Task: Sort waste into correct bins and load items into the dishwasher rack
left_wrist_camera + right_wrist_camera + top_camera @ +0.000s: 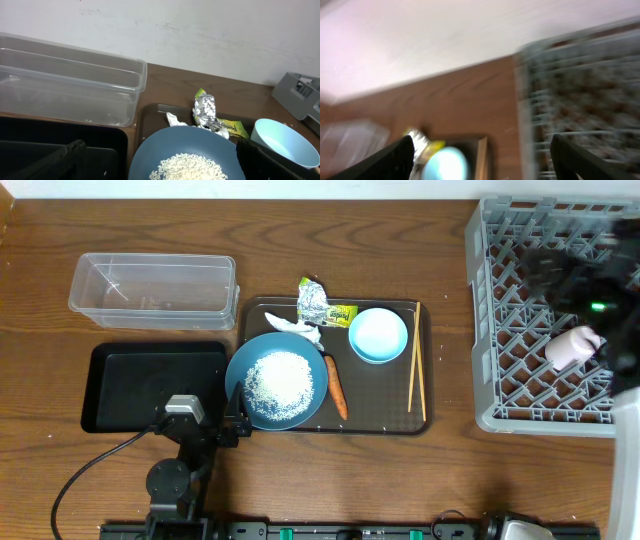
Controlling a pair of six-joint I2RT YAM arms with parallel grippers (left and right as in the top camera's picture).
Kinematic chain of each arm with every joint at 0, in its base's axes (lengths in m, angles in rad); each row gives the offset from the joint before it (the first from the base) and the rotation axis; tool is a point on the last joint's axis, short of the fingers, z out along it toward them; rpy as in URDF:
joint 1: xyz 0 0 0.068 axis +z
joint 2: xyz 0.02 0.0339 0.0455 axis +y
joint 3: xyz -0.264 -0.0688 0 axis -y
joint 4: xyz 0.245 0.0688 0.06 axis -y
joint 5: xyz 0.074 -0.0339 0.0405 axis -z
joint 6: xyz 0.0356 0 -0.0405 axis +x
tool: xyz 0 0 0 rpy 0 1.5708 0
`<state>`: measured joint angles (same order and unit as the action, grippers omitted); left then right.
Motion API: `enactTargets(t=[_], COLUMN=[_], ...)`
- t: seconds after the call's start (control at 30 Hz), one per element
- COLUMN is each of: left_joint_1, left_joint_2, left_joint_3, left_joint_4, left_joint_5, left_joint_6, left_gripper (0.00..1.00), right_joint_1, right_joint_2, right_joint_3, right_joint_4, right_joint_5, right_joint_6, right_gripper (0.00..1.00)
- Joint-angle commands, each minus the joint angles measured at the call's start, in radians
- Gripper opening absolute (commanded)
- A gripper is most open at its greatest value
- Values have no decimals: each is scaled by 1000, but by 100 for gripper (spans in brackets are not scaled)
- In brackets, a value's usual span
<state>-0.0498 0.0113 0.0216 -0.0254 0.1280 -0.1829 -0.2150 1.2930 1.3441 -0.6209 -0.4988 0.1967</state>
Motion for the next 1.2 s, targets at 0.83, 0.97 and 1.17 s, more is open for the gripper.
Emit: enactTargets(t=[0.83,0.97,1.17], left_joint_1=[-4,-4,-4], left_joint_2=[1,1,1], left_joint_3=[-18,-18,-18], left_joint_4=[-33,-33,-33], left_joint_5=[18,18,18], left_joint_6=[3,3,3], left_gripper=[98,98,98], right_joint_1=[828,829,829], right_joint_2=[596,639,694], right_joint_3=[-6,-6,-6], right_joint_4=[48,50,56], right_joint_5=[579,625,626], right_joint_6=[-15,35,39], right_gripper=[77,70,61])
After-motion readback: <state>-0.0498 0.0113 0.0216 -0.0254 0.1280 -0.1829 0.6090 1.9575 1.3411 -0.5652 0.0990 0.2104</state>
